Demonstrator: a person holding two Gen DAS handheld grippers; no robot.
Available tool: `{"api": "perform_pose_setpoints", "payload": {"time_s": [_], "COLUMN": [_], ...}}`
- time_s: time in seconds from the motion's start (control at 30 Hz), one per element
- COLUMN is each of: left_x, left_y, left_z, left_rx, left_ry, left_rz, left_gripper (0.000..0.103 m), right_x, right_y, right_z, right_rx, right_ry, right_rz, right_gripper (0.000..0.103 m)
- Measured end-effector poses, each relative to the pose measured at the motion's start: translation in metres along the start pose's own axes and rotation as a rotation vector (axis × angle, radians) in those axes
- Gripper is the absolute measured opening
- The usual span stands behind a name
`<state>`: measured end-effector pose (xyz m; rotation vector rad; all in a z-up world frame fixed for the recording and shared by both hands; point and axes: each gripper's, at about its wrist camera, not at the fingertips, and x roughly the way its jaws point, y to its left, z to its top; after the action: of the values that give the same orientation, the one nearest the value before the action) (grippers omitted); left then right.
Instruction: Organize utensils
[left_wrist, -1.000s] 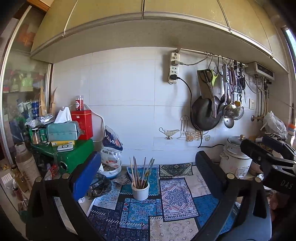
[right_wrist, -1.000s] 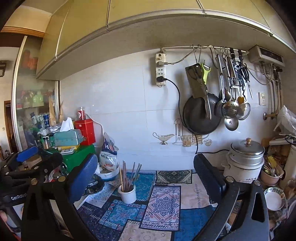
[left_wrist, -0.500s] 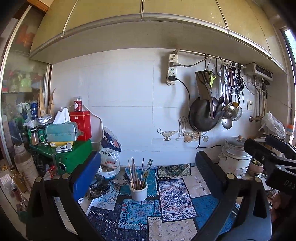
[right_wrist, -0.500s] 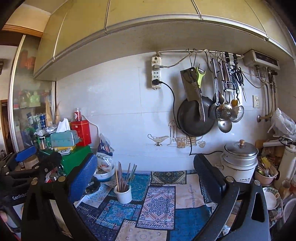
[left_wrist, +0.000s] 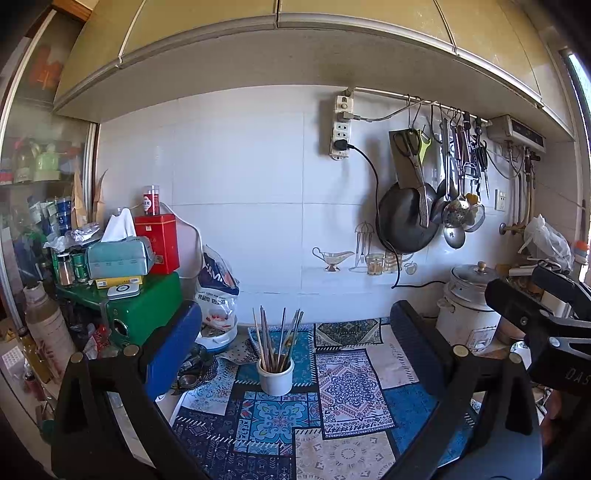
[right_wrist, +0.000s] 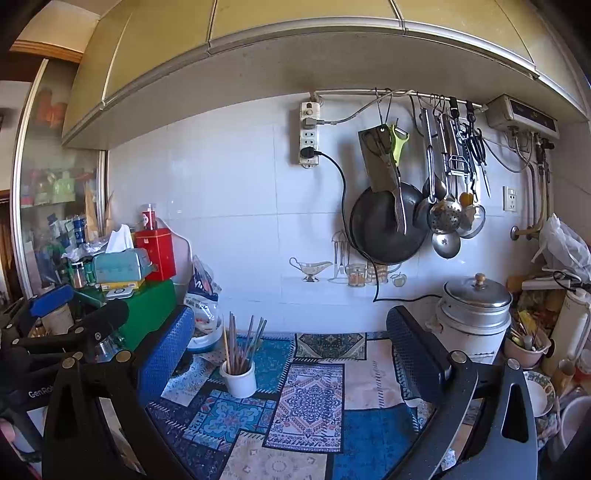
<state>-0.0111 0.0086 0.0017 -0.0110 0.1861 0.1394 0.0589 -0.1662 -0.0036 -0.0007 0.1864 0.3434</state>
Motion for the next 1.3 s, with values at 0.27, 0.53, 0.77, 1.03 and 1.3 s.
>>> {"api": "perform_pose_setpoints", "payload": {"time_s": [0.27, 0.53, 0.77, 1.03, 1.3], "left_x": [0.0042, 0.0032, 0.0011, 0.0001, -0.0022], "left_y": [-0.0016, -0.0039, -0.0030, 0.0018, 0.0043], "left_z": [-0.0018, -0.0020, -0.0007, 0.0018, 0.0043], "left_rx": [-0.004, -0.004, 0.012, -0.001, -0.001], "left_ry": [0.006, -0.005, -0.016, -0.017, -0.020], "left_rz": [0.004, 0.005, 0.003, -0.015, -0.034], "left_gripper": [0.102, 0.102, 0.102, 0.102, 0.102], "right_x": [0.0007, 0.0017, 0.0031, 0.0031, 0.0022], "right_y": [-0.0007, -0.0018, -0.0018, -0.0004, 0.0009], "right_z": [0.0007, 0.0015, 0.0029, 0.0028, 0.0039], "right_rx": [-0.010, -0.005, -0.002, -0.004, -0.002], "right_ry": [0.004, 0.007, 0.006, 0.003, -0.002], "right_rz": [0.002, 0.000, 0.000, -0.003, -0.004], "right_gripper": [0.103, 0.103, 0.103, 0.103, 0.103]}}
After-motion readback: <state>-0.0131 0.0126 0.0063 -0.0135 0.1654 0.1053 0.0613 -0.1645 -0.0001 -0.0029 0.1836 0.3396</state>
